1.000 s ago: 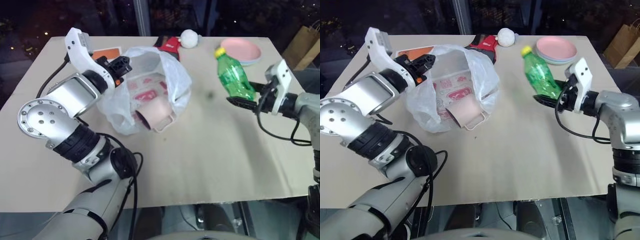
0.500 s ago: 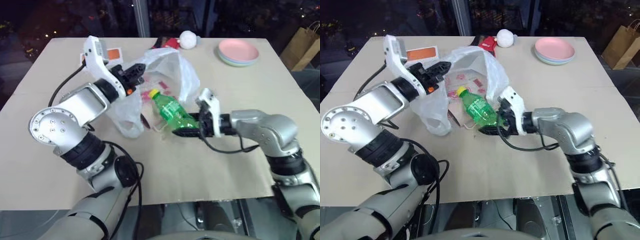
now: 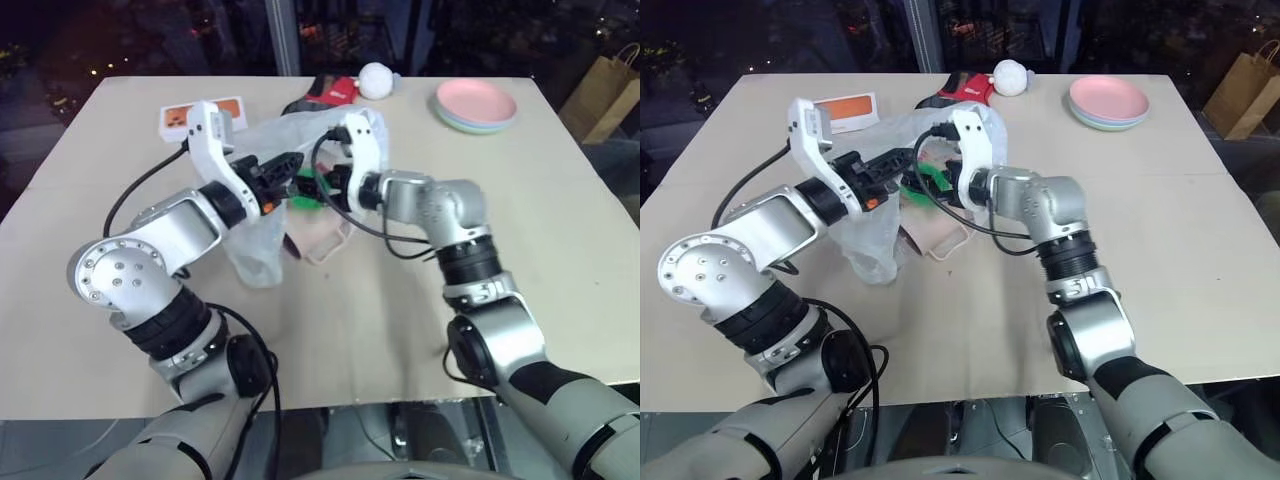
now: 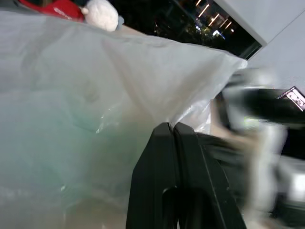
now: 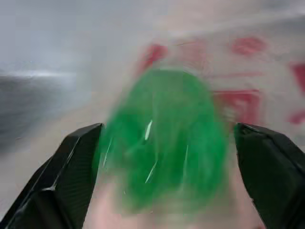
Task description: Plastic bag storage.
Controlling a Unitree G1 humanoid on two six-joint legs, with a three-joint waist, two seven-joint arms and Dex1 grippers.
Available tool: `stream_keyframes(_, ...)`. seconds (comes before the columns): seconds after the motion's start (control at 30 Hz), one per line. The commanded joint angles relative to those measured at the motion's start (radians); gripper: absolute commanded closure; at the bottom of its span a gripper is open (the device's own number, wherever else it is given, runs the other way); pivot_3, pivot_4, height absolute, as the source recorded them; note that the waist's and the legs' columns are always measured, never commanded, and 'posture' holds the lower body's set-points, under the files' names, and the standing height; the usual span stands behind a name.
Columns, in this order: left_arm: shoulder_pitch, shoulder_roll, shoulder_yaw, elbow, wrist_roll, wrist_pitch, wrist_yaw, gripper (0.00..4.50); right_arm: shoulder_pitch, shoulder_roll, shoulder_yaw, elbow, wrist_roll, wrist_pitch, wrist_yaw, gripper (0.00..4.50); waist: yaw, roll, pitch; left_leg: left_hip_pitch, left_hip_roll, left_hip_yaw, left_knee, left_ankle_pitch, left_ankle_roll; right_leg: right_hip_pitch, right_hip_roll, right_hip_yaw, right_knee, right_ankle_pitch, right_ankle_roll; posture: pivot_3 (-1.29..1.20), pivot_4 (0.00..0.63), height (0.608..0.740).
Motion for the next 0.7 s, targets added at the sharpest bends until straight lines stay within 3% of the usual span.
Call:
stream_keyframes(0.03, 0.015, 0.016, -0.020, 0.005, 0.006, -0.057, -0.012, 4.50, -0.016, 0.024, -0.061, 0.090, -0.024, -0.154, -0.033, 0.03, -0.003, 0.000, 0.000, -0.001, 0.000, 0.000, 0.000, 0.000, 0.000, -0.001, 0.000, 0.000, 0.000, 0.000, 0.000, 0.00, 0.150, 0.740)
stream_keyframes(0.17, 0.028, 0.028, -0.016, 0.011, 0.005, -0.079, -0.009, 4.50, 0.052, -0.024, 0.038, -0.075, -0.055, -0.133, 0.113, 0.03, -0.006, 0.000, 0.000, -0.001, 0.000, 0.000, 0.000, 0.002, -0.003, -0.001, 0.000, 0.000, 0.001, 0.000, 0.000, 0.00, 0.150, 0.740)
stream_keyframes(0.3, 0.037, 0.061, -0.012, 0.026, 0.011, -0.108, -0.009, 4.50, 0.190, -0.273, 0.231, -0.506, -0.019, 0.002, 0.419, 0.03, 0.001, 0.000, 0.000, -0.001, 0.000, 0.000, 0.000, 0.001, -0.002, -0.001, 0.000, 0.000, 0.000, 0.000, 0.000, 0.00, 0.150, 0.740)
stream_keyframes(0.47, 0.047, 0.073, -0.034, 0.042, 0.002, -0.143, -0.008, 4.50, 0.310, -0.561, 0.162, -0.905, 0.149, 0.213, 0.557, 0.03, 0.000, 0.000, 0.000, -0.001, 0.000, -0.001, -0.001, 0.000, 0.000, -0.001, 0.000, -0.001, -0.001, 0.000, 0.000, 0.00, 0.150, 0.740)
stream_keyframes(0.53, 0.050, 0.073, -0.040, 0.047, -0.002, -0.153, -0.008, 4.50, 0.340, -0.639, 0.112, -0.970, 0.170, 0.265, 0.543, 0.03, 0.001, 0.000, 0.000, -0.001, 0.000, -0.001, -0.001, 0.000, 0.000, -0.001, 0.000, -0.001, 0.000, 0.000, 0.000, 0.00, 0.150, 0.740)
stream_keyframes(0.7, 0.072, 0.082, -0.059, 0.056, -0.007, -0.165, -0.016, 4.50, 0.371, -0.562, 0.092, -0.891, 0.060, 0.243, 0.327, 0.03, -0.016, 0.000, 0.000, 0.002, 0.000, -0.001, 0.000, 0.000, 0.001, 0.000, 0.001, 0.001, 0.003, 0.000, 0.000, 0.00, 0.150, 0.740)
